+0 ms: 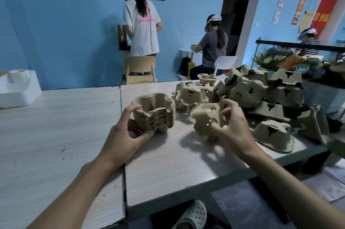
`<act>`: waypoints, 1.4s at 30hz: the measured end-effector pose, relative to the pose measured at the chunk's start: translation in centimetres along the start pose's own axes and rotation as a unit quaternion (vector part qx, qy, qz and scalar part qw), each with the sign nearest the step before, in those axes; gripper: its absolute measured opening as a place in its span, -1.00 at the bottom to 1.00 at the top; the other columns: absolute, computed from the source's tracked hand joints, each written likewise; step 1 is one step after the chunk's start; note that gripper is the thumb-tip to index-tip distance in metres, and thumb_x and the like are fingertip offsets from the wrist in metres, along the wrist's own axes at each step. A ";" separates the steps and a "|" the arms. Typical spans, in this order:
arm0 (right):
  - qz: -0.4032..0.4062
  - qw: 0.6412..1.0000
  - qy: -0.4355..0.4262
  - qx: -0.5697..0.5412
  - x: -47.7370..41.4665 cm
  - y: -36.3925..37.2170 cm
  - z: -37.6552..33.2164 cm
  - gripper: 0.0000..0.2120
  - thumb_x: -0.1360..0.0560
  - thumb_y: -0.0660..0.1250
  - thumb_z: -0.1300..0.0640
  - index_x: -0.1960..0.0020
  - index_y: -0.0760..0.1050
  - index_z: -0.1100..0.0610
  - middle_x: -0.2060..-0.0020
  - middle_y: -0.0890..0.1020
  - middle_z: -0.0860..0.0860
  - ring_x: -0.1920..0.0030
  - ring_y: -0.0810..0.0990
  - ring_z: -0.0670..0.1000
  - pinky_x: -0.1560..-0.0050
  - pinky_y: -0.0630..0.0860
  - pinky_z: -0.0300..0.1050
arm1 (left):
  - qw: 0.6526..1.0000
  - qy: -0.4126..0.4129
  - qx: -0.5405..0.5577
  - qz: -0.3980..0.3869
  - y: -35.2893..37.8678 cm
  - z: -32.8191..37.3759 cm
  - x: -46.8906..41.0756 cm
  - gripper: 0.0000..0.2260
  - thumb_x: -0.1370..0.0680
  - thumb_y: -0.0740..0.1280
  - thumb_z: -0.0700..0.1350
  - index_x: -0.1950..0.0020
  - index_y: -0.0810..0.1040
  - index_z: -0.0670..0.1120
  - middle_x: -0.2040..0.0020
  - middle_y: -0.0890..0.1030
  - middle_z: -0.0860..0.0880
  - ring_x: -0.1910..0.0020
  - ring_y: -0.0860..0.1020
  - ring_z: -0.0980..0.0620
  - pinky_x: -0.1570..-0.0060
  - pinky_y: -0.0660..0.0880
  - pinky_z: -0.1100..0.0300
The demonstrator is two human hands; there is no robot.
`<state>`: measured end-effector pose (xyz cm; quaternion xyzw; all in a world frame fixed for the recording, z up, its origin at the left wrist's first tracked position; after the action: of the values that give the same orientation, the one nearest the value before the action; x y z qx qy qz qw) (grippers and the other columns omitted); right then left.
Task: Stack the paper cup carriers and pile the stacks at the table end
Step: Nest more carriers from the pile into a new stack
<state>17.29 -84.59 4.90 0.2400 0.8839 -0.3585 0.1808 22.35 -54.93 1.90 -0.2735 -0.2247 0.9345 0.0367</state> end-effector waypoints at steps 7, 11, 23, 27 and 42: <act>-0.014 1.000 -0.015 -0.020 1.3 0.5 -0.1 -0.19 -0.40 0.54 0.19 -0.50 0.19 -0.09 -0.10 0.40 0.05 0.04 0.47 -0.23 0.04 0.35 -0.53 | 1.000 0.004 0.001 0.002 0.0 0.2 -0.1 -0.39 -0.42 0.58 -0.08 -0.28 0.32 0.30 0.15 0.65 0.09 0.28 0.57 0.12 0.25 0.48 0.40; -0.046 0.999 0.013 -0.012 1.6 0.5 0.6 -0.03 -0.33 0.58 0.01 -0.54 0.05 -0.19 -0.15 0.26 0.04 -0.03 0.48 -0.05 -0.22 0.44 -0.17 | 1.000 0.008 0.002 0.003 0.0 0.2 -0.1 -0.40 -0.43 0.57 -0.09 -0.27 0.32 0.31 0.16 0.65 0.07 0.30 0.55 0.16 0.25 0.48 0.40; -0.045 0.999 -0.025 0.014 1.6 -0.6 -0.4 -0.37 -0.27 0.59 -0.12 -0.25 0.46 0.03 -0.26 0.38 0.02 -0.07 0.45 -0.10 -0.04 0.34 -0.35 | 1.000 0.008 0.005 0.004 -0.1 0.0 -0.1 -0.39 -0.43 0.57 -0.09 -0.28 0.31 0.32 0.17 0.64 0.03 0.30 0.55 0.12 0.24 0.50 0.34; -0.046 0.999 -0.025 0.003 1.4 -0.6 0.1 -0.43 -0.31 0.55 -0.11 -0.24 0.45 0.00 -0.20 0.45 -0.01 -0.03 0.48 -0.13 -0.01 0.36 -0.31 | 1.000 0.009 0.007 0.001 0.0 -0.1 -0.1 -0.38 -0.44 0.57 -0.10 -0.27 0.30 0.35 0.17 0.65 0.02 0.29 0.56 0.07 0.20 0.52 0.22; -0.009 0.950 -0.067 -0.304 -3.5 6.0 -8.3 -0.57 -0.36 0.49 -0.17 -0.12 0.45 -0.04 0.17 0.59 0.03 0.23 0.55 -0.04 0.19 0.57 -0.02 | 0.999 0.001 0.045 0.014 0.0 -1.3 -0.7 -0.35 -0.47 0.52 -0.13 -0.39 0.29 0.32 0.13 0.62 0.04 0.21 0.60 0.09 0.20 0.51 0.29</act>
<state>22.31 -75.83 8.98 0.1409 0.9388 -0.0893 0.3012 23.66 -54.58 1.26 -0.2756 -0.1788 0.9438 0.0362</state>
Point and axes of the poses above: each hand's wrist, its own x-axis away from the middle knuckle, its own y-axis out of the palm, z = x × y, the point moved 8 cm from there along -x, towards the middle knuckle
